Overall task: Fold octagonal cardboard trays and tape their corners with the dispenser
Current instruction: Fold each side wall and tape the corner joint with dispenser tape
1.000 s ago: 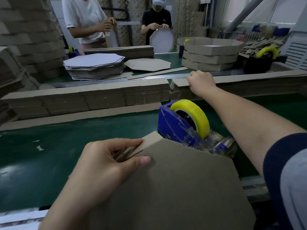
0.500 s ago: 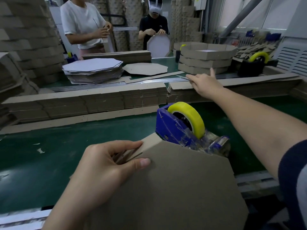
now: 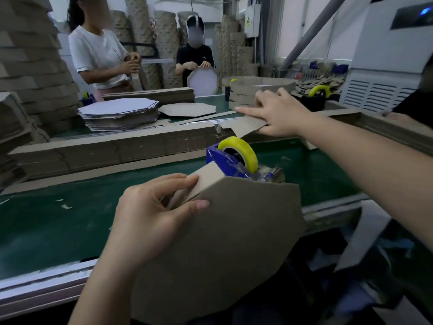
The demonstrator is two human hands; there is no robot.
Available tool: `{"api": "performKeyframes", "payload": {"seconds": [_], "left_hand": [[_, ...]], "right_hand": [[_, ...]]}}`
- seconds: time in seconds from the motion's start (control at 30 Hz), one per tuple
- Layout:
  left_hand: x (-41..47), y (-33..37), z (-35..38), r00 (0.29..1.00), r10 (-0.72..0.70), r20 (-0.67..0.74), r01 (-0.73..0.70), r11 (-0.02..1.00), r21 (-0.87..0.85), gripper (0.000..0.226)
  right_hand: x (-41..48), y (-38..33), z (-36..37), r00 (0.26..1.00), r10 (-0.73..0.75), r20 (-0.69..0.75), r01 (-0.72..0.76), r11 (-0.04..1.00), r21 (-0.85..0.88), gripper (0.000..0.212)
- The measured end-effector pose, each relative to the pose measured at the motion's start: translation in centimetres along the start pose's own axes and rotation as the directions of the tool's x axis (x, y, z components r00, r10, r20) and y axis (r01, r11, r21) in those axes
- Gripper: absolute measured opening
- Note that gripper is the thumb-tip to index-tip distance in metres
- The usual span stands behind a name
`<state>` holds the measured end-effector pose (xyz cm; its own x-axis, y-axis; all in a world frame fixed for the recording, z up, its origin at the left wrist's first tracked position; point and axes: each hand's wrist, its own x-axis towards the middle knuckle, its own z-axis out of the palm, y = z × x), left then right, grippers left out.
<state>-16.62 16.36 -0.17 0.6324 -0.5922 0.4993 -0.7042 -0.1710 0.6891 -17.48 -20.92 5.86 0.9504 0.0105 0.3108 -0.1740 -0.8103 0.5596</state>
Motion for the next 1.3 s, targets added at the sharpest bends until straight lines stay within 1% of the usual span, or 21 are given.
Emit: {"api": "performKeyframes", "payload": {"seconds": [0.07, 0.13, 0.23, 0.4, 0.5, 0.67, 0.83, 0.93, 1.03, 1.13, 1.17, 1.23, 1.3], "left_hand": [[-0.9, 0.5, -0.3, 0.999, 0.047, -0.021, -0.047, 0.999, 0.007, 0.052], [-1.6, 1.0, -0.5, 0.996, 0.085, -0.040, -0.085, 0.996, -0.007, 0.052], [-2.7, 1.5, -0.7, 0.989, 0.132, -0.064, -0.135, 0.990, -0.047, 0.052], [-4.2, 2.6, -1.0, 0.979, 0.194, -0.055, -0.200, 0.968, -0.152, 0.048], [-4.5, 3.2, -0.9, 0.976, 0.213, -0.036, -0.216, 0.952, -0.216, 0.047], [-4.5, 4.2, -0.4, 0.960, 0.279, -0.007, -0.269, 0.919, -0.288, 0.047], [-4.8, 5.0, 0.1, 0.946, 0.325, -0.008, -0.308, 0.887, -0.344, 0.046], [-5.1, 4.9, 0.1, 0.936, 0.352, -0.005, -0.332, 0.878, -0.343, 0.058], [-5.3, 4.7, 0.1, 0.933, 0.360, -0.011, -0.341, 0.872, -0.351, 0.056], [-5.3, 4.7, 0.2, 0.925, 0.379, -0.002, -0.359, 0.873, -0.329, 0.064], [-5.2, 4.8, 0.3, 0.923, 0.385, 0.000, -0.364, 0.873, -0.325, 0.061], [-5.3, 5.1, 0.6, 0.922, 0.387, 0.008, -0.362, 0.868, -0.340, 0.059], [-5.5, 5.1, 0.9, 0.926, 0.377, 0.012, -0.347, 0.865, -0.364, 0.057]], "right_hand": [[-1.6, -0.3, -2.2, 0.999, -0.035, -0.003, 0.034, 0.991, -0.127, 0.071], [-3.0, -0.4, -4.6, 1.000, -0.028, -0.003, 0.027, 0.979, -0.202, 0.071], [-5.2, 0.0, -8.7, 0.999, 0.027, -0.023, -0.032, 0.961, -0.274, 0.071], [-9.3, -0.4, -15.4, 0.994, 0.106, -0.035, -0.112, 0.919, -0.378, 0.072], [-12.4, -1.3, -18.8, 0.987, 0.157, -0.036, -0.156, 0.869, -0.469, 0.073], [-17.7, -2.5, -23.3, 0.966, 0.259, 0.006, -0.200, 0.760, -0.619, 0.074], [-20.6, -4.4, -26.1, 0.950, 0.312, 0.025, -0.214, 0.706, -0.675, 0.071], [-21.2, -6.2, -26.8, 0.950, 0.307, 0.055, -0.183, 0.691, -0.699, 0.069], [-21.5, -7.0, -27.9, 0.950, 0.300, 0.089, -0.143, 0.669, -0.729, 0.066], [-22.2, -6.7, -29.2, 0.941, 0.319, 0.115, -0.123, 0.639, -0.760, 0.064], [-22.5, -6.7, -29.5, 0.935, 0.333, 0.123, -0.126, 0.636, -0.761, 0.064], [-23.0, -6.8, -29.5, 0.925, 0.352, 0.140, -0.139, 0.659, -0.739, 0.063], [-23.3, -7.5, -28.6, 0.918, 0.360, 0.164, -0.162, 0.720, -0.674, 0.065]]}}
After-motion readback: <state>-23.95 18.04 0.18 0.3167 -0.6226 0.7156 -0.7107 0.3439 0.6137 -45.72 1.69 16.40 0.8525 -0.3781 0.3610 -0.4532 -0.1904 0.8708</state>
